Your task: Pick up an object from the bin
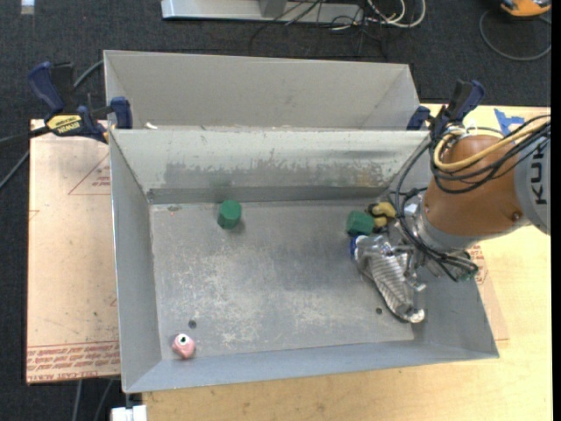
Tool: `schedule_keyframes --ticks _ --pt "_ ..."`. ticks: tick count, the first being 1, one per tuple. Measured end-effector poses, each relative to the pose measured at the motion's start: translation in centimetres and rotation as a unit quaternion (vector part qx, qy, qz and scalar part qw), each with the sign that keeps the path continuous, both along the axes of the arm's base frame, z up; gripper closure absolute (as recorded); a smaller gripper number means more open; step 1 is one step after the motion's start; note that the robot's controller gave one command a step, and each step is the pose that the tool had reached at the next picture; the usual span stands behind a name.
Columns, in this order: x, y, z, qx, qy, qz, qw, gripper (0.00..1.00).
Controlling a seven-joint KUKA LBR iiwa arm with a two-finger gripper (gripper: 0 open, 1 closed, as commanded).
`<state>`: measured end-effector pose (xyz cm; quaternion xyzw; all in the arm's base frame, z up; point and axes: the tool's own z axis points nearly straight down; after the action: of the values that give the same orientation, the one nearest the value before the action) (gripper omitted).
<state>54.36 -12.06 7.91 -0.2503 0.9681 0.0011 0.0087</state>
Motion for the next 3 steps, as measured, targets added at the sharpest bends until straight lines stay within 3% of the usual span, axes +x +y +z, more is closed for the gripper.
schedule_keyframes --ticks 1,2,3 --pt "0.0 0.0 0.0 0.0 0.0 0.0 1.0 0.0" --pt "6.0 -1.9 -0.6 0.003 0.0002 -0.045 0.999 0.0" --pt "5.9 -1.6 -0.7 0.001 -0.0023 0.013 0.9999 1.0"
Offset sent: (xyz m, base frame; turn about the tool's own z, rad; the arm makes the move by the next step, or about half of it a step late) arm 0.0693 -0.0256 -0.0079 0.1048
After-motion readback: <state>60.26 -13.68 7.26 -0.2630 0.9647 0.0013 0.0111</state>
